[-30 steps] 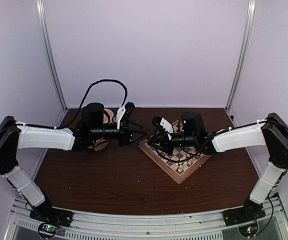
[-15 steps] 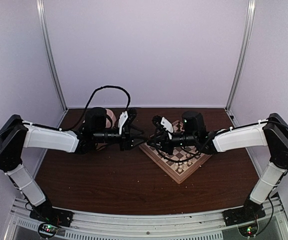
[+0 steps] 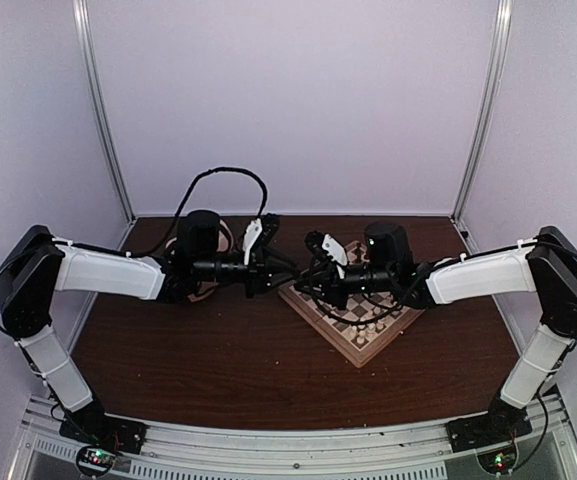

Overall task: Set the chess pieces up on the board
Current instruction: Pass from the right arm to the left, then place the knight on the chessboard, then pick up the knight from the chessboard.

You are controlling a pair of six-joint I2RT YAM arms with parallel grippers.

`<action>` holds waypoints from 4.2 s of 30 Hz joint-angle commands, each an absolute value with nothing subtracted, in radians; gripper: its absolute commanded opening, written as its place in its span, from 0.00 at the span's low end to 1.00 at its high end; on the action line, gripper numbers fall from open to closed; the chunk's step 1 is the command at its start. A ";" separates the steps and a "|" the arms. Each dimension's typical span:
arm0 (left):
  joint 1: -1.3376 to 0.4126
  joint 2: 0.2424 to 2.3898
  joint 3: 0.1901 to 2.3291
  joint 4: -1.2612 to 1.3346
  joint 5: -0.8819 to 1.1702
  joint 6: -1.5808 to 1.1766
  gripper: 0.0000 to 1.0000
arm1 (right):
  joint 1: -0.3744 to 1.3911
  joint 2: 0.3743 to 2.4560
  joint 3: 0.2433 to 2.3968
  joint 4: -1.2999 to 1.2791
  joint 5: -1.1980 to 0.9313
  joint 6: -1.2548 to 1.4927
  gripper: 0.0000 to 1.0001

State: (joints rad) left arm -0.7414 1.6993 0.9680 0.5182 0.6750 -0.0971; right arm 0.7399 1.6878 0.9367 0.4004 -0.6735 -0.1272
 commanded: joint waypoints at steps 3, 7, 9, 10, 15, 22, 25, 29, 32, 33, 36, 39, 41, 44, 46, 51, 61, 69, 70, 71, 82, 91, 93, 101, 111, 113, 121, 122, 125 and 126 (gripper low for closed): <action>-0.742 1.718 1.002 0.507 0.695 -0.093 0.30 | 0.736 1.653 0.945 0.419 -0.680 -0.125 0.00; -0.742 1.724 1.008 0.505 0.706 -0.092 0.13 | 0.737 1.652 0.945 0.420 -0.678 -0.124 0.01; -0.742 1.727 1.012 0.505 0.709 -0.091 0.05 | 0.737 1.652 0.943 0.420 -0.674 -0.124 0.04; -0.742 1.727 1.012 0.505 0.707 -0.091 0.02 | 0.737 1.651 0.944 0.420 -0.671 -0.125 0.07; -0.742 1.734 1.021 0.488 0.651 -0.080 0.00 | 0.735 1.632 0.917 0.440 -0.579 -0.126 0.36; -0.742 1.831 1.142 0.271 0.534 -0.036 0.00 | 0.732 1.580 0.830 0.530 -0.421 -0.124 0.58; -0.742 1.886 1.165 0.257 0.517 -0.032 0.00 | 0.728 1.566 0.809 0.542 -0.316 -0.114 0.60; -0.744 1.957 1.194 0.263 0.506 -0.039 0.00 | 0.719 1.535 0.753 0.611 -0.189 -0.093 0.63; -0.747 2.010 1.236 0.253 0.519 -0.038 0.00 | 0.717 1.529 0.744 0.600 -0.035 -0.074 0.65; -0.748 2.025 1.249 0.248 0.521 -0.039 0.00 | 0.714 1.533 0.744 0.593 0.021 -0.066 0.65; -0.751 2.067 1.285 0.234 0.511 -0.034 0.00 | 0.691 1.540 0.738 0.580 0.097 -0.033 0.66; -0.756 2.096 1.315 0.210 0.505 -0.019 0.00 | 0.667 1.539 0.728 0.582 0.092 -0.002 0.66; -0.761 2.108 1.327 0.199 0.493 -0.010 0.00 | 0.661 1.541 0.726 0.584 0.090 0.000 0.66; -0.765 2.123 1.340 0.197 0.483 0.015 0.00 | 0.655 1.548 0.727 0.586 0.078 0.000 0.66; -0.765 2.134 1.348 0.197 0.478 0.022 0.01 | 0.654 1.552 0.727 0.588 0.066 0.000 0.66; -0.770 2.158 1.365 0.201 0.470 0.028 0.03 | 0.653 1.555 0.727 0.591 0.056 0.000 0.66; -0.781 2.135 1.332 0.258 0.455 0.011 0.40 | 0.649 1.564 0.733 0.586 0.023 -0.001 0.66; -0.780 1.976 1.261 0.266 0.401 0.004 0.70 | 0.646 1.567 0.779 0.527 -0.064 -0.005 0.67; -0.780 1.945 1.246 0.263 0.387 0.008 0.71 | 0.646 1.565 0.793 0.505 -0.070 -0.004 0.67; -0.779 1.916 1.234 0.257 0.369 0.012 0.73 | 0.645 1.563 0.811 0.475 -0.074 -0.001 0.68; -0.778 1.633 1.107 0.139 0.086 -0.049 0.98 | 0.645 1.563 1.127 -0.169 0.082 0.168 1.00; -0.766 1.539 1.101 -0.114 -0.128 -0.178 0.98 | 0.660 1.618 1.263 -0.435 -0.277 0.139 0.74; -0.764 1.508 1.061 -0.089 -0.135 -0.180 0.98 | 0.684 1.648 1.299 -0.465 -0.271 0.145 0.72; -0.716 1.463 1.007 -0.154 -0.162 -0.300 0.98 | 0.773 1.834 1.498 -0.619 -0.201 0.125 0.53; -0.712 1.388 0.900 -0.112 -0.185 -0.331 0.98 | 0.801 1.994 1.647 -0.732 -0.109 0.077 0.46; -0.711 1.387 0.890 -0.104 -0.181 -0.346 0.98 | 0.801 2.008 1.657 -0.734 -0.084 0.074 0.46; -0.711 1.401 0.882 -0.081 -0.149 -0.357 0.98 | 0.801 2.072 1.719 -0.757 -0.062 0.071 0.42; -0.710 1.400 0.883 -0.083 -0.149 -0.353 0.98 | 0.801 2.079 1.724 -0.759 -0.061 0.070 0.42; -0.711 1.395 0.882 -0.088 -0.154 -0.350 0.98 | 0.799 2.095 1.741 -0.763 -0.061 0.065 0.40; -0.710 1.392 0.882 -0.089 -0.156 -0.350 0.98 | 0.799 2.101 1.748 -0.767 -0.060 0.063 0.39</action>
